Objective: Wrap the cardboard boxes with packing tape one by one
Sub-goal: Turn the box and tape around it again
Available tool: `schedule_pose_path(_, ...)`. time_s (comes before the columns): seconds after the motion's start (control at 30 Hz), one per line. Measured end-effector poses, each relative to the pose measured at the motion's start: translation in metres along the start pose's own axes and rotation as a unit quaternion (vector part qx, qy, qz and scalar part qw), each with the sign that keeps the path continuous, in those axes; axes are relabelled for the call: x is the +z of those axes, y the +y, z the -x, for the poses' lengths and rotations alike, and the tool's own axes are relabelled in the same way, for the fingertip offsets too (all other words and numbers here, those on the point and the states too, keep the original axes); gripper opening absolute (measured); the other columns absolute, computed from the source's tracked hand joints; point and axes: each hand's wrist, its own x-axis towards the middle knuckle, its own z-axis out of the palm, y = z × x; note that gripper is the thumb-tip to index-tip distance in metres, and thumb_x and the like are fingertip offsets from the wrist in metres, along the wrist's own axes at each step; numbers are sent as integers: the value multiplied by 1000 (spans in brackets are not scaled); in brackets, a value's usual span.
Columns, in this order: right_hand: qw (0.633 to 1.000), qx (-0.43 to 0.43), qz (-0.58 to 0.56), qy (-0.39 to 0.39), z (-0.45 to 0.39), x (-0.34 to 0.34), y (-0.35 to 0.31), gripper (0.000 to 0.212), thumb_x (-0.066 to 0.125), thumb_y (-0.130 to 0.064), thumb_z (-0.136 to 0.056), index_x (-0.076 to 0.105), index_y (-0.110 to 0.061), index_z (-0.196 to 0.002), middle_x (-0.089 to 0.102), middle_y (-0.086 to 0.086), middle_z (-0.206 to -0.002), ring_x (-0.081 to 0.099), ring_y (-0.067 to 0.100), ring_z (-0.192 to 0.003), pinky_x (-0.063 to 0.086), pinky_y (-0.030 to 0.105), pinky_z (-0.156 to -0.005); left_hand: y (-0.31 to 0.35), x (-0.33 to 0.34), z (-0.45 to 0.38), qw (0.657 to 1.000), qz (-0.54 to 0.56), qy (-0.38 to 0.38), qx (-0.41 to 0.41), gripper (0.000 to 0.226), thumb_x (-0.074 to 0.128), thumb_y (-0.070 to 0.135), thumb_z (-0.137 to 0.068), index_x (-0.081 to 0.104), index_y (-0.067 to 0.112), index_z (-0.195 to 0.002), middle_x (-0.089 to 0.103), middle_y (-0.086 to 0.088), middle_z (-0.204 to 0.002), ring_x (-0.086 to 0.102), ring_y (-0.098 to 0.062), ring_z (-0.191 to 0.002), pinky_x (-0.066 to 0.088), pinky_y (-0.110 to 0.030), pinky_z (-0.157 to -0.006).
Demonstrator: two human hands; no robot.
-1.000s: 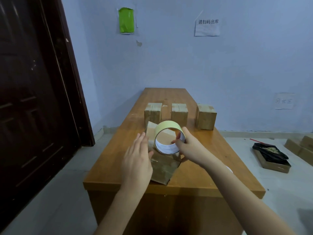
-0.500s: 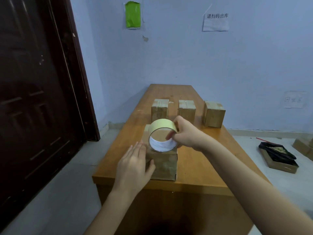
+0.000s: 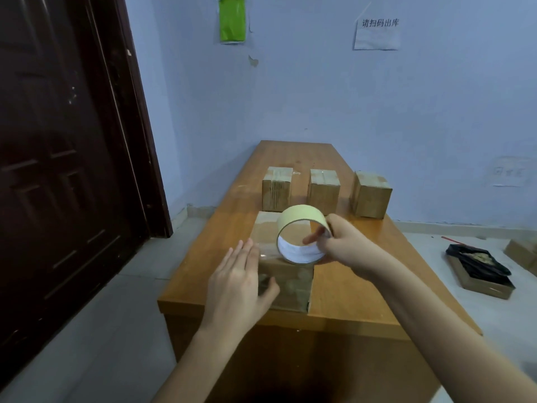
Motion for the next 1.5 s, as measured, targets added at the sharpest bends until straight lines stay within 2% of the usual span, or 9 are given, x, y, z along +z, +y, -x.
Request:
schedule_pose_path(0.2, 995, 17, -81, 50, 15, -16, 16, 10, 55, -9, -94, 48, -11, -100, 66, 7, -96, 65, 20, -88, 55, 22, -54, 4, -1, -2, 1000, 10, -19, -8, 59, 72, 37, -74, 60, 4, -122, 56, -12, -130, 55, -24, -120, 28, -31, -104)
schedule_pose_path(0.3, 996, 27, -81, 35, 16, -6, 20, 16, 61, -11, -91, 48, -17, -100, 60, 6, -102, 63, 17, -89, 55, 21, -55, 3, -5, -12, 987, 133, -26, -81, 53, 59, 41, -85, 53, 16, -131, 48, 1, -139, 44, -17, -129, 27, -30, -109)
schedule_pose_path(0.4, 993, 45, -107, 23, 18, 5, 24, 16, 62, -14, -91, 49, -16, -100, 56, 9, -104, 62, 19, -90, 54, 20, -56, 2, -13, -20, 943, 286, -10, -169, 44, 55, 38, -88, 48, 24, -130, 50, 7, -132, 44, -9, -119, 39, -31, -98)
schedule_pose_path(0.57, 988, 59, -133, 52, 16, 7, 25, 6, 53, -10, -95, 49, -12, -97, 55, 13, -102, 62, 22, -89, 56, 23, -55, 22, -5, -9, 996, 90, 27, 3, 55, 56, 35, -88, 44, 15, -138, 47, 2, -139, 40, -14, -130, 18, -26, -107)
schedule_pose_path(0.73, 991, 57, -119, 18, 16, -4, 23, 8, 50, -6, -95, 48, -12, -100, 47, 10, -105, 60, 22, -89, 58, 27, -58, 23, 6, -5, 998, 20, 23, 62, 53, 79, 22, -68, 65, 6, -117, 65, -8, -118, 61, -21, -110, 41, -35, -96)
schedule_pose_path(0.9, 995, 56, -76, -32, 13, -13, 20, 13, 50, -4, -95, 45, -14, -102, 47, 8, -105, 63, 24, -84, 55, 22, -54, 16, 6, -5, 996, 27, 38, 75, 52, 81, 17, -64, 67, 6, -113, 67, -7, -114, 63, -20, -107, 46, -35, -93)
schedule_pose_path(1.13, 997, 71, 19, 12, 39, -46, 59, 5, 48, -9, -96, 51, -7, -99, 54, 7, -100, 59, 21, -86, 56, 26, -58, 18, 3, -11, 997, 25, 20, 76, 49, 81, 21, -64, 69, 10, -111, 68, -5, -111, 64, -19, -105, 46, -34, -92)
schedule_pose_path(1.23, 996, 50, 45, 63, 34, -35, 65, 13, 51, -14, -96, 46, -8, -85, 49, 7, -82, 48, 17, -73, 42, 24, -59, 18, 1, -14, 997, 28, 12, 67, 44, 79, 20, -66, 71, 11, -108, 69, -3, -109, 65, -17, -103, 45, -33, -90)
schedule_pose_path(1.5, 996, -66, -2, 65, 36, -24, 63, 21, 66, -4, -85, 51, -17, -91, 61, 0, -85, 59, 10, -77, 45, 13, -60, 24, -5, -28, 993, -44, -38, 98, 45, 68, 44, -73, 68, 25, -114, 62, 5, -83, 58, -16, -76, 41, -26, -63)
